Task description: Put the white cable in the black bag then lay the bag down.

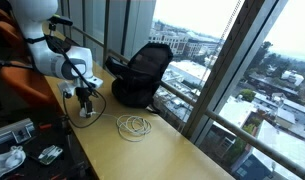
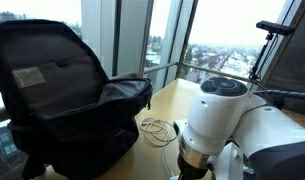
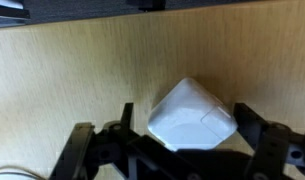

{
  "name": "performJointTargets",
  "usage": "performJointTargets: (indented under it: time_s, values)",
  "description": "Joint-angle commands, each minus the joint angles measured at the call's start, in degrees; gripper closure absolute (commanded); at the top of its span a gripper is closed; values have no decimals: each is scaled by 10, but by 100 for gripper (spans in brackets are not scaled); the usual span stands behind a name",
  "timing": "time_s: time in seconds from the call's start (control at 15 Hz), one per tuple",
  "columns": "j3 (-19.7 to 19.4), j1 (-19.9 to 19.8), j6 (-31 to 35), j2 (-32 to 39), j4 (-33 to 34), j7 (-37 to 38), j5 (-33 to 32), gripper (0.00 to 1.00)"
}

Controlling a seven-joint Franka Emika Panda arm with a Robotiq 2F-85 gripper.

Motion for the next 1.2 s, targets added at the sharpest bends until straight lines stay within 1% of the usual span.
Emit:
performJointTargets:
  time_s: [0.0, 0.13, 0.2, 0.27, 0.4, 0.6, 0.73, 0.87, 0.93, 1.07, 1.13]
  values:
    - [15, -19, -3, 10, 9, -16, 6, 0]
    - [19, -26, -3, 15, 14, -21, 7, 0]
    - [21, -30, -2, 17, 16, -25, 7, 9]
    - [22, -32, -2, 21, 19, -27, 7, 28]
    - [26, -38, -4, 23, 24, -33, 9, 41]
    - [29, -43, -5, 23, 28, -40, 12, 42]
    - [25, -39, -10, 10, 23, -39, 9, 42]
    - [13, -28, -20, -23, 9, -32, -1, 42]
    - [1, -18, -30, -52, -4, -25, -11, 42]
    - [-25, 0, -53, -110, -23, -9, -42, 42]
    - [-39, 8, -68, -139, -29, 5, -69, 42]
